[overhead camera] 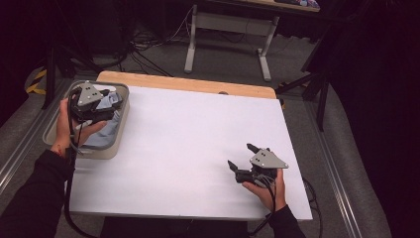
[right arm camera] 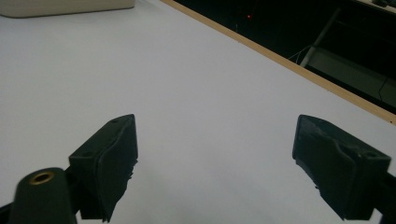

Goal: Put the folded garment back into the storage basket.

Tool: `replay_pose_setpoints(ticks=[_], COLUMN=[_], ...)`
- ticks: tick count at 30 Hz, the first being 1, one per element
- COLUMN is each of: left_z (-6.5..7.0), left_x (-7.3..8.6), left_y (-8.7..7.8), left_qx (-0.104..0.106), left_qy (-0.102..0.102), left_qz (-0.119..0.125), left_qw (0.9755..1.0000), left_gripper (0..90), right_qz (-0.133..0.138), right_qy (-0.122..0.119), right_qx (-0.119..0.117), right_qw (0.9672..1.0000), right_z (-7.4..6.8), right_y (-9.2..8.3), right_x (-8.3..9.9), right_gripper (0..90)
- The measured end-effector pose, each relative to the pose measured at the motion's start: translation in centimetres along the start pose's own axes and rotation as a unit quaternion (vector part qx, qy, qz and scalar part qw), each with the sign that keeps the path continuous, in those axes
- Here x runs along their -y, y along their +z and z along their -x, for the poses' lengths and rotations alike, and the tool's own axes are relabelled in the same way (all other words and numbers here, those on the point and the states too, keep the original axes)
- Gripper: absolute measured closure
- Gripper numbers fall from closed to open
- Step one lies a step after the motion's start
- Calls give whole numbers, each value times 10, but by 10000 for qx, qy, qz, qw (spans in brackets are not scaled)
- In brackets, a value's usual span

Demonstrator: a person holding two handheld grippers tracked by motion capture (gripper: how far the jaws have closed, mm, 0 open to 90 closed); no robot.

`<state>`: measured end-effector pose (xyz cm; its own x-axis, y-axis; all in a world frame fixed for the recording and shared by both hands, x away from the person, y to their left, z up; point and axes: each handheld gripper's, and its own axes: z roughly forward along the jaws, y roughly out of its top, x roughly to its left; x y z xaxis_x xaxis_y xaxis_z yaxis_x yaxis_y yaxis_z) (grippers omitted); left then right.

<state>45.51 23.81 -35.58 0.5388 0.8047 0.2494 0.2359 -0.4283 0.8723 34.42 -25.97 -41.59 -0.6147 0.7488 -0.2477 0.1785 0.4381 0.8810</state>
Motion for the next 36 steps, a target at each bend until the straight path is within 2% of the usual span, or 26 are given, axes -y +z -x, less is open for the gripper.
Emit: replay_pose_setpoints(ticks=[9,11,14,19,29,32,36], left_z=[1,1,0,2,4,3,6], left_x=[0,0,1,1,1,2,4], left_y=[1,2,3,3,2,-1,-5], left_qx=[-62,-123,-145,-57,189,208,223], left_qy=[-88,-114,-151,-195,-342,-425,-428], left_qz=[27,-7,4,53,273,356,458], left_qw=[9999,9999,9998,9998,9989,9982,9978], left_gripper=[296,215,167,99,50,44,43], right_qz=[28,47,26,12,27,44,33], right_qy=[-1,-23,-23,-25,-25,-24,-33], right_qx=[20,3,6,12,17,17,26], right_qw=[10000,10000,10000,10000,10000,10000,10000], right_z=[-2,-3,-3,-3,-3,-3,-4], right_y=[1,1,2,2,2,2,3], right_x=[-1,-1,-1,0,0,0,0], right_gripper=[126,125,123,119,117,116,116])
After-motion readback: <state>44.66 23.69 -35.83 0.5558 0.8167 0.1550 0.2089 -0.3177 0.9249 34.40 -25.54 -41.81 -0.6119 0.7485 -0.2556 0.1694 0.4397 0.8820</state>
